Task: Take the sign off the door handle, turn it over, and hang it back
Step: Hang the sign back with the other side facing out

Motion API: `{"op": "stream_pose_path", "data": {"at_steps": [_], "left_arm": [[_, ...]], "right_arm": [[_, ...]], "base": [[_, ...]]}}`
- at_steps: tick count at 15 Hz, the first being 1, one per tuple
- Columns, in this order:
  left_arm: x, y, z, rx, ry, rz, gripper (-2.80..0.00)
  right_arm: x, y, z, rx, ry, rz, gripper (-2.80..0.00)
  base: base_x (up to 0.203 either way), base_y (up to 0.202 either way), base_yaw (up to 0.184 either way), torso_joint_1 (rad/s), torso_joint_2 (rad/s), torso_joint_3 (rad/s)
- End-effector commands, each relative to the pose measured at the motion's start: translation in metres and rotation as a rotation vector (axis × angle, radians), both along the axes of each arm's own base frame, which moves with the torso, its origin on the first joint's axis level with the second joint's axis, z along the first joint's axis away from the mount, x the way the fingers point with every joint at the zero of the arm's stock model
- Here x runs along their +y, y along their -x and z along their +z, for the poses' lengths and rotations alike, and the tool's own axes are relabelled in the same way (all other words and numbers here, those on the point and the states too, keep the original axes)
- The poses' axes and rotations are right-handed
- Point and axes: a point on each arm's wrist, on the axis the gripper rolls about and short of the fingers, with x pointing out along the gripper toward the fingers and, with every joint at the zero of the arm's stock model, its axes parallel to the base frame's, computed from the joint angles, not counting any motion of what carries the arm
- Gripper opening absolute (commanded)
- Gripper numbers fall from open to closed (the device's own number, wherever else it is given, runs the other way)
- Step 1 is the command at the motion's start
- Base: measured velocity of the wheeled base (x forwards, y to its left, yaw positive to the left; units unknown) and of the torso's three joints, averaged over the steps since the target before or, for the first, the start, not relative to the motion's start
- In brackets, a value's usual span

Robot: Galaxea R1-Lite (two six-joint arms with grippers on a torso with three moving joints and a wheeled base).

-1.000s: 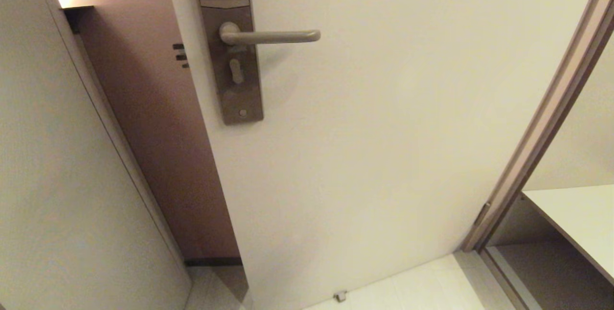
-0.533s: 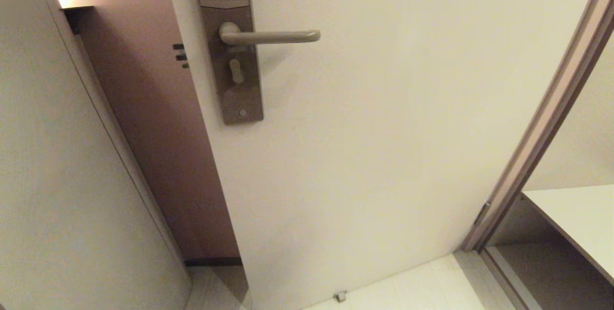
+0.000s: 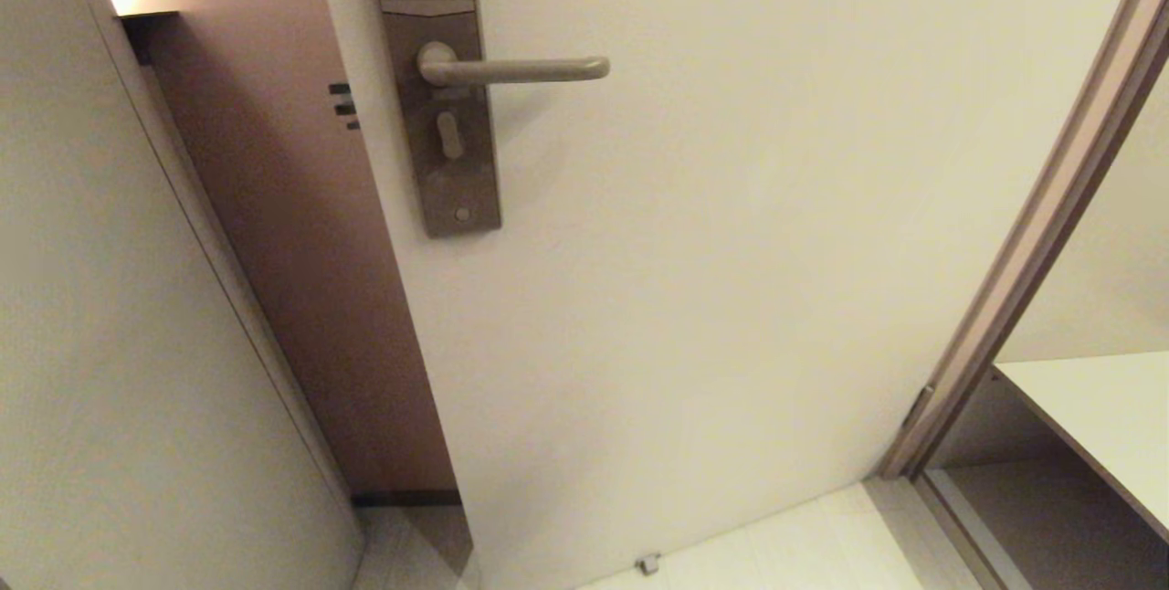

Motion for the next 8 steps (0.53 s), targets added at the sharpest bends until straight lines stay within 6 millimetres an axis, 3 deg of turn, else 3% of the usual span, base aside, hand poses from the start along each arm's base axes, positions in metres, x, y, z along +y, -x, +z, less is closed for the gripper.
{"op": "stream_pose_path", "data": {"at_steps": [1,5,8], "left_arm": [[0.000,0.000,0.000,0.002,0.000,0.000,-2.80],[0.000,0.000,0.000,0.002,0.000,0.000,-2.80],[0.000,0.000,0.000,0.001,0.000,0.000,-2.80]], "right_arm": [[0.001,-0.026,0.010,0.115,0.000,0.020,-2.80],[0.007,-0.079,0.041,0.130,-0.009,0.106,-2.80],[0.012,-0.103,0.062,0.109,-0.009,0.257,-2.80]], "base": [[0.000,0.000,0.000,0.000,0.00,0.000],[0.000,0.000,0.000,0.000,0.00,0.000],[0.000,0.000,0.000,0.000,0.00,0.000]]}}
